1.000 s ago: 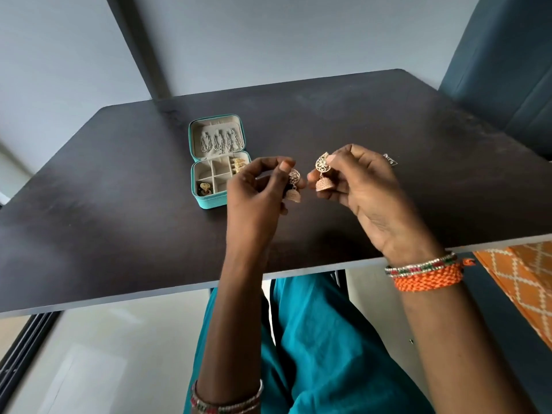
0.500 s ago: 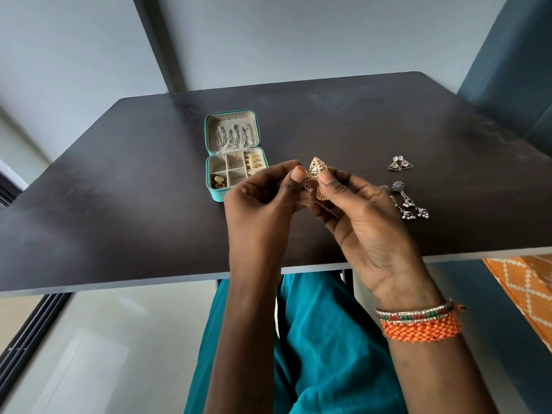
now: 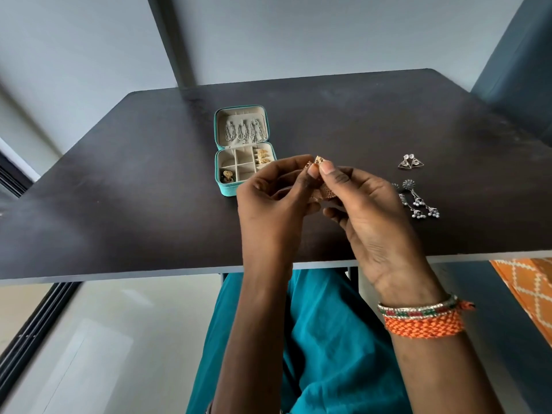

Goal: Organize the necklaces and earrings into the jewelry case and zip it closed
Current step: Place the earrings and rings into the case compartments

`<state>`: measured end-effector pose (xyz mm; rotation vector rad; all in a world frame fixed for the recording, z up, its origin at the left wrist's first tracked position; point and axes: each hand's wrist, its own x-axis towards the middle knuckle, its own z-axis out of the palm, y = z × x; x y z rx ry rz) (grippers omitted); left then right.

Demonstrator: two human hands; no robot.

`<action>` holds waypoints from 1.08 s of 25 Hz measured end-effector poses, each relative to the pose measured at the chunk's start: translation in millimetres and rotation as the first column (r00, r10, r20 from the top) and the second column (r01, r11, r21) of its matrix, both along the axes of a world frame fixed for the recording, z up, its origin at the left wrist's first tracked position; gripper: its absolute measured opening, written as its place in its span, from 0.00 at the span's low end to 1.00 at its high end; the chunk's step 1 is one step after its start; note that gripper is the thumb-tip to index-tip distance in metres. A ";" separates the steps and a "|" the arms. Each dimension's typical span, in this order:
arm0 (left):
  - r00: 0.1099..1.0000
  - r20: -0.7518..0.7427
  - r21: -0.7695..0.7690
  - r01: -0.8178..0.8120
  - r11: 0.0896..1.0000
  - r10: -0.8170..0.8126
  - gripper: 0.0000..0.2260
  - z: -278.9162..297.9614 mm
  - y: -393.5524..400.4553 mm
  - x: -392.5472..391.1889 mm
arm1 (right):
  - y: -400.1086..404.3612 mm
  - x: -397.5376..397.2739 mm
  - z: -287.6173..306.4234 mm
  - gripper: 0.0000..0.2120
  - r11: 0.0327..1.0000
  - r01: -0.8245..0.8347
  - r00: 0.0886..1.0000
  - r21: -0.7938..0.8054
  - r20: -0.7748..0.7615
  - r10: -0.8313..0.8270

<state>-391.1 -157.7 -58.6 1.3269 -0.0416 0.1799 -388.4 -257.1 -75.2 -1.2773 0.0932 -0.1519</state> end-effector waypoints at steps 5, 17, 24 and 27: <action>1.000 0.006 -0.111 -0.029 0.993 0.030 0.04 -1.3 1.2 6.1 | -1.7 6.5 10.9 0.02 0.994 0.061 0.988 0.093 0.136 -0.074; 0.994 -0.023 -0.115 -0.111 0.987 0.109 0.07 -12.0 3.7 10.2 | -3.3 18.6 4.6 0.11 0.996 -0.082 0.990 -0.042 0.108 0.086; 0.991 -0.094 -0.188 -0.115 0.976 0.098 0.09 -9.1 4.4 9.8 | -5.0 18.5 4.0 0.14 0.991 -0.131 0.981 -0.029 0.139 0.134; 0.990 -0.107 -0.172 -0.105 0.980 0.087 0.10 -9.1 5.1 10.4 | -5.3 17.4 2.9 0.15 0.990 -0.136 0.981 -0.036 0.137 0.140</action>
